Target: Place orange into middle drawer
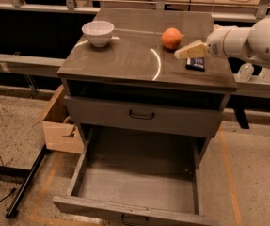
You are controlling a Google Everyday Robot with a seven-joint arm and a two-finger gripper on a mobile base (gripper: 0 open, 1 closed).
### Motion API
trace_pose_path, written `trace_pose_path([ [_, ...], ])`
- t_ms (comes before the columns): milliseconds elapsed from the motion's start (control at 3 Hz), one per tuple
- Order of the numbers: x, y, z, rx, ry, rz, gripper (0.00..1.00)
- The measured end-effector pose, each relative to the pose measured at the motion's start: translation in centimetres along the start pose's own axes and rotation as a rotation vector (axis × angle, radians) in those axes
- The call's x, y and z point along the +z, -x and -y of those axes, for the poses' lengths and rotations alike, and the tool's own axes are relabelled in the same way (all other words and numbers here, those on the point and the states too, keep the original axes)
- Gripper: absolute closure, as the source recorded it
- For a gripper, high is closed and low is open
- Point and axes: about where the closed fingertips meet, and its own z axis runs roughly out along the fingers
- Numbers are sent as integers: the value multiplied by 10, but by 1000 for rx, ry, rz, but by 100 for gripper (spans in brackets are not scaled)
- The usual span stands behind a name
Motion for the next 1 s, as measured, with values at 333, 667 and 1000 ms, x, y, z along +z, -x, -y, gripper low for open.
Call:
trace_pose_path([
  [333, 32, 6, -5, 13, 20, 5, 0],
  [667, 56, 6, -9, 30, 26, 0, 0],
  [1000, 78, 8, -13, 48, 25, 5, 0],
])
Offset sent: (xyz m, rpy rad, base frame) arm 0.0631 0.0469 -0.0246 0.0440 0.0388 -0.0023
